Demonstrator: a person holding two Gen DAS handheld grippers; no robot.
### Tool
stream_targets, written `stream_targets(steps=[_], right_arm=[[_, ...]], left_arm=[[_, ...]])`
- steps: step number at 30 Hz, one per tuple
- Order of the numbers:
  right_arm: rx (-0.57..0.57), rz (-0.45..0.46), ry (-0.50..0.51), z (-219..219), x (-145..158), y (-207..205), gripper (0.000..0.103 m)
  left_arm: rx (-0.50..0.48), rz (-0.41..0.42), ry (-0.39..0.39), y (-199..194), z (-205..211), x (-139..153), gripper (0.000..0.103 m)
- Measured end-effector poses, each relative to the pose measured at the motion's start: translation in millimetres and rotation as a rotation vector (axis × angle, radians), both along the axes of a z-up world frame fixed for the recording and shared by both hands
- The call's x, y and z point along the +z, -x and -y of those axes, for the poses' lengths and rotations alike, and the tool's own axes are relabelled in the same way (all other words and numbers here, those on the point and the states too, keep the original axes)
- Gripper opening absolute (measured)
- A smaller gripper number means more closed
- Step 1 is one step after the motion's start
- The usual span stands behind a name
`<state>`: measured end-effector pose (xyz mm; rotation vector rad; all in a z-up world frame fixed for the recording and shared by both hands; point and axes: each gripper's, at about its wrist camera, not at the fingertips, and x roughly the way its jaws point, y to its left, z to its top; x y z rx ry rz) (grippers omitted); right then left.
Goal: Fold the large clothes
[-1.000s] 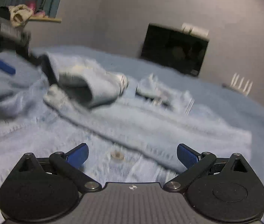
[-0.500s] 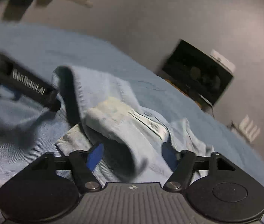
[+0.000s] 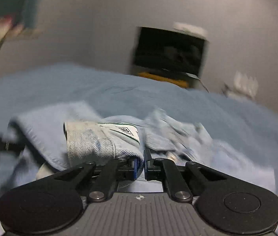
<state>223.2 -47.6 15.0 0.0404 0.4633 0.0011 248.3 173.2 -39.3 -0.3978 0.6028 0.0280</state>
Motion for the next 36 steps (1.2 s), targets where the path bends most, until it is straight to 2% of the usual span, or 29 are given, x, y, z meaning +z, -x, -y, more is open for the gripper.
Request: stream_targets(steps=[2, 4, 9, 12, 16, 17, 21, 22, 23, 24, 26, 29, 32, 34, 36], right_arm=[[-0.082, -0.004, -0.175, 35.8, 0.5, 8.2, 0.008], [-0.16, -0.006, -0.279, 63.2, -5.5, 17.5, 0.008], [-0.314, -0.066, -0.422, 111.1, -48.1, 42.4, 0.009], [-0.386, -0.095, -0.524, 127.7, -73.4, 53.2, 0.013], [-0.403, -0.073, -0.567, 136.2, -88.4, 61.4, 0.017], [-0.399, -0.059, -0.577, 139.0, -88.7, 65.2, 0.021], [-0.4, 0.007, -0.605, 142.4, -88.4, 68.9, 0.052], [-0.397, 0.02, -0.615, 146.1, -87.1, 70.3, 0.054], [-0.392, 0.022, -0.619, 151.8, -85.5, 63.8, 0.054], [-0.388, 0.021, -0.607, 155.2, -83.4, 61.9, 0.043], [-0.389, 0.018, -0.559, 157.5, -76.7, 63.8, 0.015], [-0.383, 0.079, -0.543, 164.9, -62.3, 71.4, 0.015], [-0.387, 0.145, -0.47, 172.4, -42.3, 75.6, 0.014], [-0.373, 0.135, -0.442, 179.6, -36.3, 72.9, 0.014], [-0.384, 0.084, -0.392, 181.9, -40.0, 68.6, 0.015]], left_arm=[[-0.012, 0.01, -0.023, 1.2, 4.1, 2.0, 0.089], [-0.022, 0.015, -0.049, 2.3, 8.4, 3.5, 0.089], [-0.096, -0.005, -0.076, 0.0, 18.7, 0.5, 0.089], [-0.19, -0.002, -0.083, 2.1, 26.5, 2.0, 0.089], [-0.376, 0.014, -0.119, 7.8, 43.2, 11.4, 0.089], [-0.406, 0.021, -0.134, 10.1, 48.0, 12.3, 0.089], [-0.462, 0.042, -0.171, 15.3, 60.1, 12.0, 0.089], [-0.47, 0.045, -0.181, 16.2, 61.7, 11.3, 0.089], [-0.477, 0.052, -0.189, 17.2, 63.0, 10.9, 0.089], [-0.481, 0.058, -0.193, 18.9, 64.9, 10.3, 0.089], [-0.48, 0.082, -0.196, 20.6, 64.5, 13.2, 0.089], [-0.452, 0.142, -0.182, 22.5, 60.9, 19.7, 0.089], [-0.399, 0.17, -0.152, 22.9, 53.2, 23.1, 0.089], [-0.35, 0.16, -0.134, 21.4, 46.9, 22.3, 0.089], [-0.304, 0.129, -0.133, 17.5, 42.1, 18.7, 0.089]])
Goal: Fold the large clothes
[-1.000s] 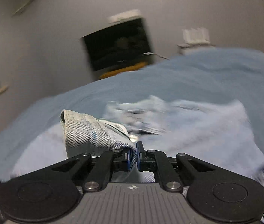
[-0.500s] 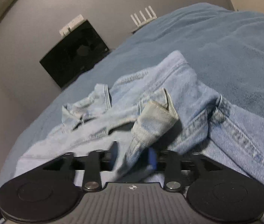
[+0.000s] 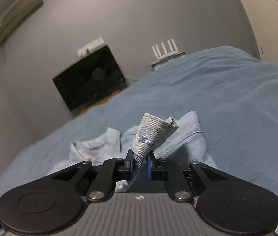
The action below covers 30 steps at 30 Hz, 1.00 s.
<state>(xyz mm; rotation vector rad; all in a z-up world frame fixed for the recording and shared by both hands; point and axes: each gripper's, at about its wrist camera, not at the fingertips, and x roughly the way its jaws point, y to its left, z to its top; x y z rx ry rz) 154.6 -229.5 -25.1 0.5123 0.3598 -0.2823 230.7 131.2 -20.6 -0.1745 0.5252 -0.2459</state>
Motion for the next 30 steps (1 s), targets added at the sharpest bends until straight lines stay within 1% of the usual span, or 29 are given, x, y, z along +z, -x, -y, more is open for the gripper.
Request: stream_targets(steps=[2, 4, 6, 7, 8, 9, 10, 12, 13, 14, 15, 16, 17, 20, 21, 22, 23, 24, 25, 26, 27, 30], right_arm=[[-0.026, -0.045, 0.015, 2.5, -9.9, -2.1, 0.015], [-0.044, -0.084, -0.002, 2.8, -22.8, -2.3, 0.015], [-0.056, -0.145, -0.006, 1.3, -37.3, -5.0, 0.021], [-0.057, -0.157, -0.008, 0.6, -41.4, -5.5, 0.022], [-0.057, -0.146, -0.01, -0.3, -41.9, -2.8, 0.025], [-0.071, -0.132, -0.008, -0.2, -39.8, 0.9, 0.035], [-0.096, -0.113, -0.002, 1.3, -37.0, 4.5, 0.043], [-0.211, -0.079, 0.063, -5.5, -25.1, 16.8, 0.075], [-0.249, -0.063, 0.1, -8.8, -19.6, 21.1, 0.081], [-0.259, -0.042, 0.128, -12.6, -13.7, 23.4, 0.083], [-0.237, -0.015, 0.142, -16.6, -8.4, 22.9, 0.083], [-0.192, 0.009, 0.147, -23.3, -4.0, 21.2, 0.083], [-0.127, 0.027, 0.148, -31.9, 0.4, 16.1, 0.083], [0.099, 0.037, 0.136, -68.2, 9.6, -11.0, 0.083], [0.179, 0.034, 0.128, -83.9, 11.6, -22.8, 0.082], [0.253, 0.029, 0.115, -99.2, 13.1, -35.4, 0.081], [0.335, 0.018, 0.093, -113.9, 13.8, -49.3, 0.076], [0.421, -0.002, 0.07, -129.3, 14.4, -65.7, 0.066], [0.488, -0.027, 0.059, -146.0, 14.9, -80.8, 0.06], [0.543, -0.056, 0.066, -163.0, 14.8, -96.5, 0.048], [0.587, -0.084, 0.091, -182.5, 14.5, -109.0, 0.043], [0.688, -0.148, 0.164, -225.7, 10.9, -144.8, 0.04]], left_arm=[[0.035, -0.041, -0.015, -3.9, -3.3, -6.1, 0.089], [0.062, -0.106, -0.054, -10.3, -3.8, -14.4, 0.089], [0.074, -0.171, -0.088, -16.7, -4.3, -24.0, 0.089], [0.077, -0.189, -0.096, -18.6, -4.4, -27.5, 0.089], [0.079, -0.197, -0.101, -19.2, -4.3, -29.2, 0.089], [0.081, -0.198, -0.102, -19.2, -4.6, -29.4, 0.089], [0.084, -0.196, -0.106, -19.4, -4.2, -28.1, 0.089], [0.113, -0.181, -0.148, -18.3, -1.4, -24.5, 0.09], [0.131, -0.16, -0.173, -17.1, -0.6, -22.2, 0.09], [0.147, -0.144, -0.188, -16.9, -0.5, -20.9, 0.09], [0.164, -0.137, -0.191, -16.7, -3.3, -19.8, 0.09], [0.177, -0.127, -0.175, -17.2, -6.9, -18.5, 0.09], [0.183, -0.118, -0.143, -18.4, -12.1, -17.1, 0.09], [0.188, -0.106, -0.046, -20.7, -23.2, -19.2, 0.09], [0.186, -0.107, -0.034, -24.0, -24.1, -20.4, 0.09], [0.185, -0.116, -0.038, -25.1, -24.8, -21.3, 0.09], [0.189, -0.134, -0.062, -26.0, -24.7, -22.1, 0.09], [0.193, -0.15, -0.089, -29.5, -21.8, -24.6, 0.09], [0.19, -0.162, -0.105, -30.1, -20.9, -25.4, 0.09], [0.188, -0.173, -0.116, -30.2, -20.3, -25.7, 0.09], [0.186, -0.184, -0.125, -31.3, -20.1, -26.3, 0.091], [0.184, -0.216, -0.135, -36.1, -19.4, -29.5, 0.092]])
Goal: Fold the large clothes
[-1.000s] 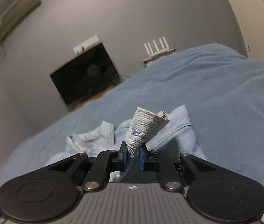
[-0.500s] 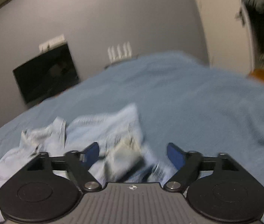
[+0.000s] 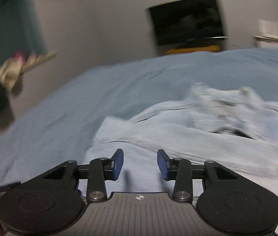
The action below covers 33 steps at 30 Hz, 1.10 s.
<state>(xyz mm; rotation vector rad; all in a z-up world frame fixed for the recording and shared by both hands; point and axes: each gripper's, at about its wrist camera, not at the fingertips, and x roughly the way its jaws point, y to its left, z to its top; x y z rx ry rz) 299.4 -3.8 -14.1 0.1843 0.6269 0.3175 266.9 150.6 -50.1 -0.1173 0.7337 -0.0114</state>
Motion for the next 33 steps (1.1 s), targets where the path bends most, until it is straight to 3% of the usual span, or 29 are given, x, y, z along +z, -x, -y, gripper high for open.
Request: stream_targets(steps=[9, 14, 17, 19, 22, 25, 30, 32, 33], right_arm=[[0.05, -0.143, 0.125, -53.0, -40.3, -68.9, 0.04], [0.05, -0.123, 0.076, -44.3, -35.7, -63.9, 0.042], [0.003, -0.052, 0.014, -15.3, -26.8, -32.8, 0.049], [-0.031, -0.012, -0.003, 9.8, -21.6, -4.5, 0.051], [-0.103, 0.049, 0.049, 51.8, -13.5, 45.0, 0.052], [-0.222, 0.078, 0.141, 100.8, -13.3, 75.2, 0.052], [-0.422, -0.024, 0.189, 176.2, -38.1, 102.4, 0.051], [-0.439, -0.062, 0.136, 196.6, -56.0, 108.3, 0.035], [-0.437, -0.044, 0.118, 200.0, -62.1, 112.3, 0.033]], left_arm=[[0.017, -0.046, -0.014, -8.1, -6.3, -7.8, 0.095], [0.022, -0.042, -0.017, -10.5, -6.2, -7.0, 0.098], [0.039, 0.012, -0.027, -7.1, -5.1, -1.3, 0.098], [0.039, 0.092, -0.034, 0.2, -2.4, 6.9, 0.098], [-0.05, 0.214, 0.024, 13.7, 6.6, 18.9, 0.098], [-0.148, 0.26, 0.034, 21.2, 22.5, 22.2, 0.098], [-0.214, 0.186, -0.122, 14.9, 46.7, 8.6, 0.098], [-0.205, 0.116, -0.146, 8.0, 48.0, -2.7, 0.098], [-0.198, 0.082, -0.145, 6.5, 46.2, -10.9, 0.1]])
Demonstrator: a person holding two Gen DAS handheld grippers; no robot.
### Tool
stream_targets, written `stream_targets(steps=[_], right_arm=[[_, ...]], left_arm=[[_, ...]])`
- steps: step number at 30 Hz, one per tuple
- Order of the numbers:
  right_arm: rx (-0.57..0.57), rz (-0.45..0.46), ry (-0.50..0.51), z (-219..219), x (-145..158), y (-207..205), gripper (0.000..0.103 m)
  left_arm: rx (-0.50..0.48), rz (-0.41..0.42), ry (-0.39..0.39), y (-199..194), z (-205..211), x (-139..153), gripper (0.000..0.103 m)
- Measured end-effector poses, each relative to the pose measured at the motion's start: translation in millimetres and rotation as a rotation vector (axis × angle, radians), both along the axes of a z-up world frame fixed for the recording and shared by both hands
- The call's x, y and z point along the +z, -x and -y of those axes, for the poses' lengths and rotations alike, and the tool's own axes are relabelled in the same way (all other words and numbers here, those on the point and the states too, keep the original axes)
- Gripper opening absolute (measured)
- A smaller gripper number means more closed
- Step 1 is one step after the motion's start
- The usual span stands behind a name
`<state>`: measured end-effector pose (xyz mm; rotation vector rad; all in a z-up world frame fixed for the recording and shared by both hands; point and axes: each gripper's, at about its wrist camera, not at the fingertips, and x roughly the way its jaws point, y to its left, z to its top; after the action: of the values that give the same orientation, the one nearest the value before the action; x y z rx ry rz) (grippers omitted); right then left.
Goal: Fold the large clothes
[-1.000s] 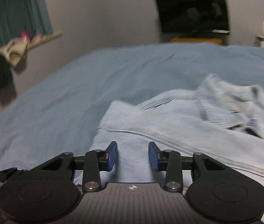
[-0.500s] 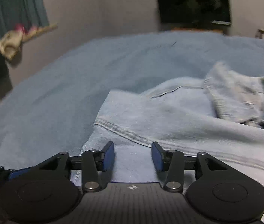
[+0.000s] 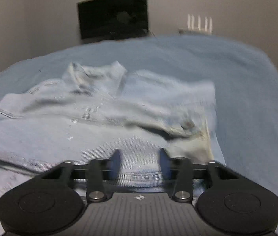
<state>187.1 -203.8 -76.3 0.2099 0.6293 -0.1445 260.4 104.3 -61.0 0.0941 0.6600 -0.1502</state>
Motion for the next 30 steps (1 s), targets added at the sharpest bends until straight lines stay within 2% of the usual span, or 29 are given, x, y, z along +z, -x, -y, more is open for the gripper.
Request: stream_targets(steps=[2, 4, 5, 7, 8, 10, 11, 12, 15, 17, 19, 22, 24, 26, 28, 30], right_arm=[[0.005, 0.034, 0.024, -3.6, -5.7, 5.4, 0.034], [0.006, 0.059, 0.04, -10.9, -7.4, 9.1, 0.045], [0.019, 0.077, 0.039, -14.2, -5.7, 12.1, 0.054], [0.034, 0.117, 0.054, -22.0, 3.4, 19.1, 0.059], [0.037, 0.14, 0.07, -22.5, 11.9, 26.8, 0.062], [0.019, 0.21, 0.088, -16.4, 38.2, 51.2, 0.078], [0.01, 0.247, 0.089, -11.0, 50.3, 64.1, 0.093], [0.003, 0.29, 0.092, -3.3, 64.8, 80.3, 0.103], [-0.026, 0.337, 0.09, 23.9, 107.0, 123.5, 0.102], [-0.057, 0.321, 0.063, 42.9, 126.2, 150.6, 0.102], [-0.076, 0.297, 0.032, 59.5, 134.0, 177.1, 0.102], [-0.07, 0.23, -0.004, 76.5, 132.2, 212.6, 0.102], [-0.088, 0.174, -0.043, 84.6, 122.0, 224.6, 0.102], [-0.1, 0.081, -0.133, 92.3, 105.7, 225.1, 0.102], [-0.077, -0.012, -0.24, 98.0, 84.7, 217.1, 0.102], [-0.071, -0.091, -0.283, 97.7, 69.5, 210.1, 0.102]], left_arm=[[0.02, -0.039, 0.041, -4.7, -6.1, -11.1, 0.103], [0.032, -0.053, 0.072, -4.3, -13.3, -15.5, 0.103], [0.032, -0.051, 0.073, -3.6, -13.7, -15.8, 0.103], [0.035, -0.041, 0.081, 0.2, -15.2, -17.0, 0.103], [0.038, -0.04, 0.092, 1.8, -16.0, -17.0, 0.103], [0.046, -0.037, 0.116, 4.4, -17.5, -17.5, 0.103], [0.048, -0.035, 0.121, 5.0, -17.8, -17.9, 0.103], [0.051, -0.033, 0.124, 4.1, -14.9, -19.2, 0.103], [0.048, -0.052, 0.113, 6.8, -12.9, -20.2, 0.103], [0.05, -0.125, 0.053, 7.2, -7.7, -22.8, 0.103], [0.043, -0.142, 0.015, 16.2, -4.8, -18.4, 0.103], [0.085, -0.156, 0.022, 35.5, -8.1, -5.0, 0.103], [0.124, -0.135, 0.049, 52.8, -13.8, 9.8, 0.103], [0.149, -0.122, 0.057, 75.0, -21.7, 26.3, 0.103], [0.173, -0.16, 0.154, 98.8, -38.6, 38.5, 0.103], [0.2, -0.209, 0.298, 125.7, -60.6, 46.5, 0.103]])
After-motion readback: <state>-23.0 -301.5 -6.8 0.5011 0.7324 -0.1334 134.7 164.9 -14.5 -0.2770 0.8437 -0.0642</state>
